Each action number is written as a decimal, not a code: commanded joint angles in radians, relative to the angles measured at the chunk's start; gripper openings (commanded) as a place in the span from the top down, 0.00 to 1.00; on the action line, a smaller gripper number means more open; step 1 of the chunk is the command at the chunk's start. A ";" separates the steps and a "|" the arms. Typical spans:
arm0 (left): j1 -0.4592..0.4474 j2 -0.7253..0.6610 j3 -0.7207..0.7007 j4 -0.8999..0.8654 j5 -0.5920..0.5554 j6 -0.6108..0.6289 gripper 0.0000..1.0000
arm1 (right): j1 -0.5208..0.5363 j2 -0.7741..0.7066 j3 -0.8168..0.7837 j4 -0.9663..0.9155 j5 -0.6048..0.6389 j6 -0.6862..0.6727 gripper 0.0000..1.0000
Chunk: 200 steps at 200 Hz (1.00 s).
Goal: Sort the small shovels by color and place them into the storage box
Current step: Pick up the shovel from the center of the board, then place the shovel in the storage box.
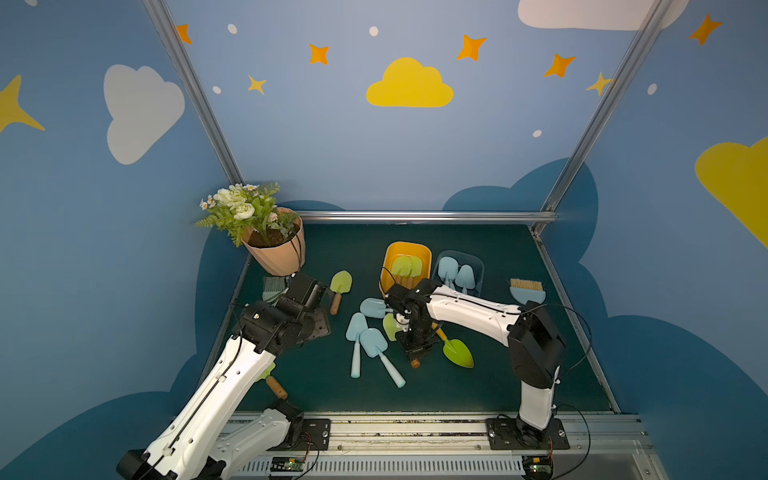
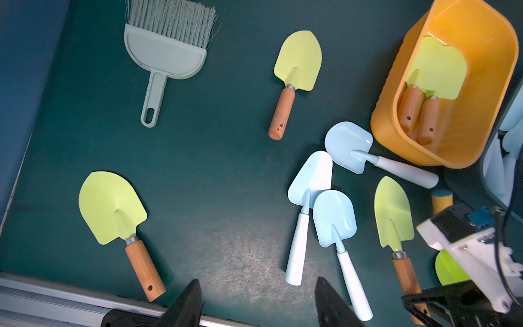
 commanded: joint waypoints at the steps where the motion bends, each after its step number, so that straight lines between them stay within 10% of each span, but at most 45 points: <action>1: 0.004 -0.004 0.011 -0.011 0.012 -0.006 0.43 | 0.002 -0.079 0.064 -0.100 0.008 -0.010 0.93; 57: 0.004 0.022 0.019 0.006 0.025 0.000 0.43 | -0.097 -0.075 0.375 -0.262 0.020 -0.029 0.93; 200: 0.004 0.029 -0.021 0.100 0.102 0.036 0.42 | -0.382 0.499 1.054 -0.314 -0.064 0.138 0.95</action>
